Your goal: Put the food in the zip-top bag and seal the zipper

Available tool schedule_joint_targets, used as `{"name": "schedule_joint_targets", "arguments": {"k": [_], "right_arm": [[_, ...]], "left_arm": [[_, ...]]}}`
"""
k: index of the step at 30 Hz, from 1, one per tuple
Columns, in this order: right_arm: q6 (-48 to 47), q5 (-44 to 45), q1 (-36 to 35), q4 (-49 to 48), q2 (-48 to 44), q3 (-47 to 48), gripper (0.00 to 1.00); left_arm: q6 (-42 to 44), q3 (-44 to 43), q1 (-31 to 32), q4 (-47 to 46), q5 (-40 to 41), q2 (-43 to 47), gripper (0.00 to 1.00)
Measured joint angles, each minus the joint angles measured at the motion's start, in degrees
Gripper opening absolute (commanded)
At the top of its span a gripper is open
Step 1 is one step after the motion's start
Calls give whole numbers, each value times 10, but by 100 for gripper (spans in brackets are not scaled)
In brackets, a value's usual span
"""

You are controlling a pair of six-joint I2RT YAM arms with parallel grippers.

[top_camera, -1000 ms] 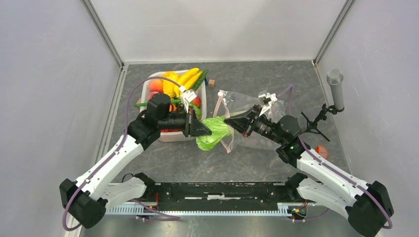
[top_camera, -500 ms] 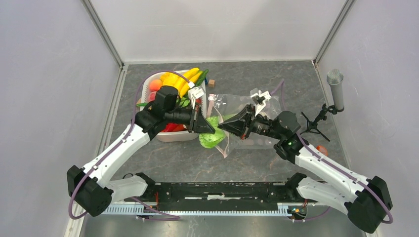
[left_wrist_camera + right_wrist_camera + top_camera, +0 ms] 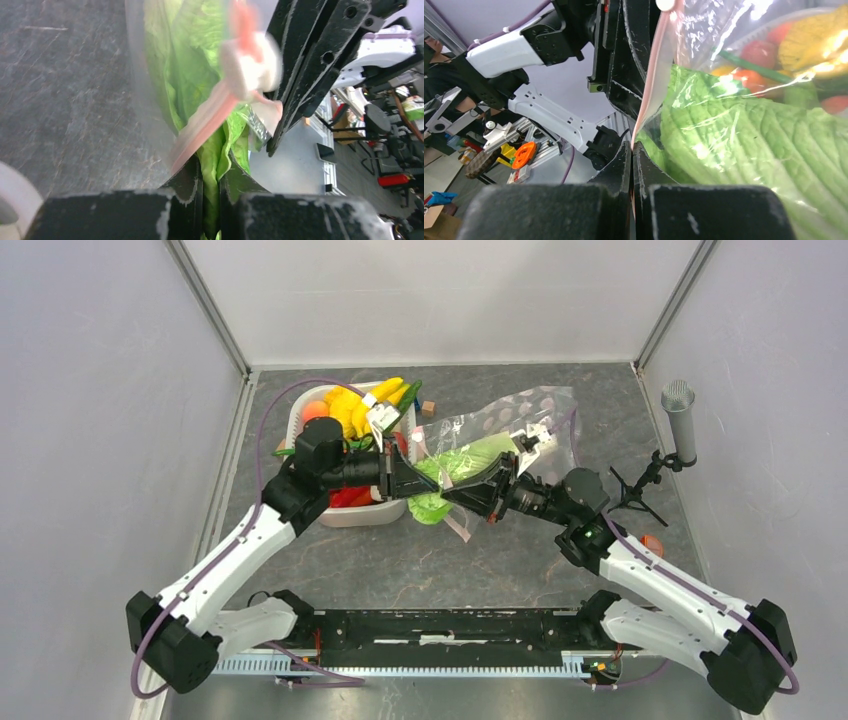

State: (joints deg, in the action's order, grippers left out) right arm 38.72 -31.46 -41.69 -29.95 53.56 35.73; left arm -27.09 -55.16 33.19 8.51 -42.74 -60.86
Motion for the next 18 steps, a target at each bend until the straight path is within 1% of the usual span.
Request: {"name": "schedule_joint_targets", "arguments": {"k": [2, 4, 7, 11, 15, 18], "right_arm": [[7, -1, -3, -13, 0, -1, 0], [13, -4, -5, -28, 0, -3, 0], [14, 0, -7, -34, 0, -5, 0], [-7, 28, -7, -8, 0, -5, 0], [-12, 38, -7, 1, 1, -3, 0], [-10, 38, -14, -3, 7, -3, 0]], "left_arm": [[-6, -3, 0, -19, -21, -9, 2], [-5, -18, 3, -14, -45, -35, 2], [22, -38, 7, 31, -69, -70, 2], [64, -44, 16, 99, -84, -76, 2], [86, -47, 34, 127, -95, -77, 2], [97, -56, 61, 133, -96, -85, 2]]}}
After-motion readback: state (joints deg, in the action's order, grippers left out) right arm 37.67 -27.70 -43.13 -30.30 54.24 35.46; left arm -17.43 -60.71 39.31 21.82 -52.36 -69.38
